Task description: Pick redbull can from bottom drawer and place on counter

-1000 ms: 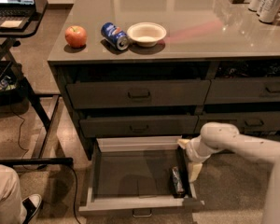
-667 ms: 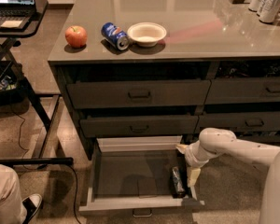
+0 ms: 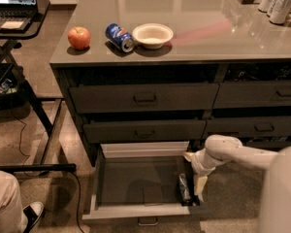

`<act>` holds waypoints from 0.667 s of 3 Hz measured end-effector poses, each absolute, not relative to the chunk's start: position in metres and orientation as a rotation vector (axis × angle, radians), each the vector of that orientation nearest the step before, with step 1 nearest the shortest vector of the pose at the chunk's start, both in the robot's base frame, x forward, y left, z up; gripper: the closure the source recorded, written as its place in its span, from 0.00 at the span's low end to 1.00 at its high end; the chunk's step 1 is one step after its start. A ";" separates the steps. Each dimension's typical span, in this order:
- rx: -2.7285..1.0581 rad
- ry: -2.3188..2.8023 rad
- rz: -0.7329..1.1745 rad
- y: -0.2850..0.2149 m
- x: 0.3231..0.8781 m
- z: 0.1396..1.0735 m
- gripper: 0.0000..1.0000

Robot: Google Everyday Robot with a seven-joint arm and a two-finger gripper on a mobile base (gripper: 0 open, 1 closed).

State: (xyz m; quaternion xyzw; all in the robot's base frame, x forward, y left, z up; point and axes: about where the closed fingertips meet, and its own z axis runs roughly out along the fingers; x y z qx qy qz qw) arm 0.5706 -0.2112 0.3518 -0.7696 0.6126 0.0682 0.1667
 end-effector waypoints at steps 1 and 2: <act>-2.207 1.807 0.235 -0.227 0.588 0.287 0.00; -2.164 1.915 0.268 -0.243 0.601 0.238 0.00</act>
Offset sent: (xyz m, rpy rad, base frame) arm 0.0516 -0.0543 -0.1655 -0.0594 0.1676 -0.1784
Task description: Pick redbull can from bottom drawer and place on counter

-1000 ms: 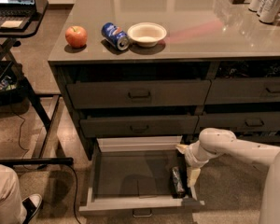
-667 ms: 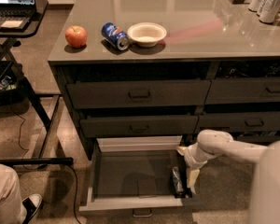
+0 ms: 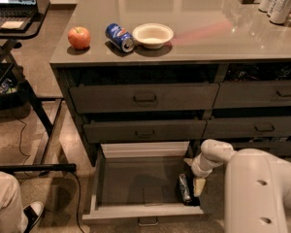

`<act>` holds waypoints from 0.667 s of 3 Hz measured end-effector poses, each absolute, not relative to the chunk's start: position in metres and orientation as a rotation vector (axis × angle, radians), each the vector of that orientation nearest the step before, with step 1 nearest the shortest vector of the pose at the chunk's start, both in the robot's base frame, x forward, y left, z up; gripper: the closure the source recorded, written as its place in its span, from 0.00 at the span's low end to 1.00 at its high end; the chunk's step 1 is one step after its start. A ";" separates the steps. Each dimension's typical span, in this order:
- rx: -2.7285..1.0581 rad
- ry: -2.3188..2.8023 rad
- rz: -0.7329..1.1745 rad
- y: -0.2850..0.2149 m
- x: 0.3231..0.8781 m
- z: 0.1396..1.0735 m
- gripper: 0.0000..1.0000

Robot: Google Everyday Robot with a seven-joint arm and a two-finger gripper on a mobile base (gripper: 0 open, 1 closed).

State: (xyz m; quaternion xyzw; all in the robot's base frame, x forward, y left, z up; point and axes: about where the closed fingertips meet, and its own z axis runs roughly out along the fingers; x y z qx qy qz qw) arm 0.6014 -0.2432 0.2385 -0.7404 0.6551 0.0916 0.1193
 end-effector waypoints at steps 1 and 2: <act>-2.110 2.049 0.254 -0.255 0.609 0.202 0.00; -2.009 2.188 0.240 -0.263 0.617 0.174 0.00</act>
Offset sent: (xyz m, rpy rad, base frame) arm 0.0312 -0.0322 -0.0940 -0.1043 0.0913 -0.3440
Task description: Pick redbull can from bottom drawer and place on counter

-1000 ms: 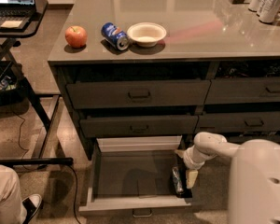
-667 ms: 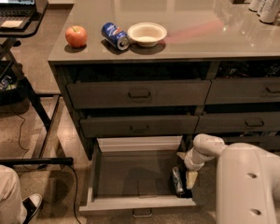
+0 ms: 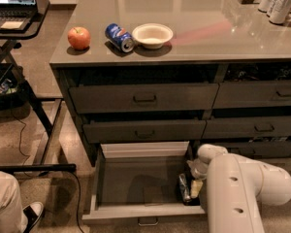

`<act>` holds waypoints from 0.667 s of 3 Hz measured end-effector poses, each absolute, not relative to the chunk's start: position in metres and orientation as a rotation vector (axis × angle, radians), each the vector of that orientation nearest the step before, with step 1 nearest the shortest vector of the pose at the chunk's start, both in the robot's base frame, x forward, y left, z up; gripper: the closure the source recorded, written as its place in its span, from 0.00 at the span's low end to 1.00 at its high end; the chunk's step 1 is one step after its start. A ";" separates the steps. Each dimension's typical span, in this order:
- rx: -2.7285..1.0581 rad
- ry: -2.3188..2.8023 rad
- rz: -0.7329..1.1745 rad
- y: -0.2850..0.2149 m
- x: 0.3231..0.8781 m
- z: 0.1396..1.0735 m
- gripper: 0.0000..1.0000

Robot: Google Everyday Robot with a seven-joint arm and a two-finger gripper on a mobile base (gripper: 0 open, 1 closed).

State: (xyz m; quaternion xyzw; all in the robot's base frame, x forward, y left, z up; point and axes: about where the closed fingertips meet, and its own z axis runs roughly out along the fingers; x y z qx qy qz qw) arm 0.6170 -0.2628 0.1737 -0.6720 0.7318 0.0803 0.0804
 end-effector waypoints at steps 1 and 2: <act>-1.992 2.208 0.236 -0.262 0.618 0.171 0.00; -1.974 2.227 0.230 -0.259 0.619 0.167 0.00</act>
Offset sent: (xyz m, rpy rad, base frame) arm 0.0102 0.0181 -0.0274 -0.0309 -0.0081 -0.1274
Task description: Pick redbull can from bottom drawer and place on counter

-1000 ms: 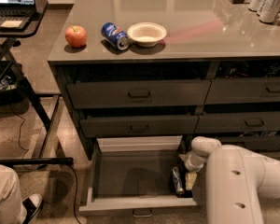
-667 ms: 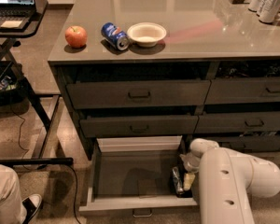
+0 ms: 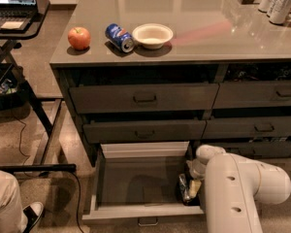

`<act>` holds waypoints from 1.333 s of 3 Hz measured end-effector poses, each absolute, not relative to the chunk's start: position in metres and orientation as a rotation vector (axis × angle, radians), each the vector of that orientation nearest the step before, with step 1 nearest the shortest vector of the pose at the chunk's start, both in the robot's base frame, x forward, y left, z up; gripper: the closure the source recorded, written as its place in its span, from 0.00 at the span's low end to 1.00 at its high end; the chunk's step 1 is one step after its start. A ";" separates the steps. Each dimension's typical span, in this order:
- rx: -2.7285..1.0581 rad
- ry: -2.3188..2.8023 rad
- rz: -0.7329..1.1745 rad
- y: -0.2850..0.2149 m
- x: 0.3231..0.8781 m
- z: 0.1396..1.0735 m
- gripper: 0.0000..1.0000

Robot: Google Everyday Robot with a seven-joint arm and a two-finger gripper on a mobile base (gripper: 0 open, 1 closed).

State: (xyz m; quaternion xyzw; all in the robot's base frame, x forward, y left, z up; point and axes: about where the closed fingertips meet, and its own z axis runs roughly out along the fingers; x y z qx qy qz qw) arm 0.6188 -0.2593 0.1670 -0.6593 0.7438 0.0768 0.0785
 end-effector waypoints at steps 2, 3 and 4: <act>-1.966 2.168 0.179 -0.223 0.612 0.177 0.00; -1.994 2.119 0.157 -0.202 0.609 0.183 0.00; -2.004 2.112 0.162 -0.198 0.607 0.181 0.00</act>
Offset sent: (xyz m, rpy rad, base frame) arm -0.0101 0.0607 0.0280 0.0181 -0.1154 0.0436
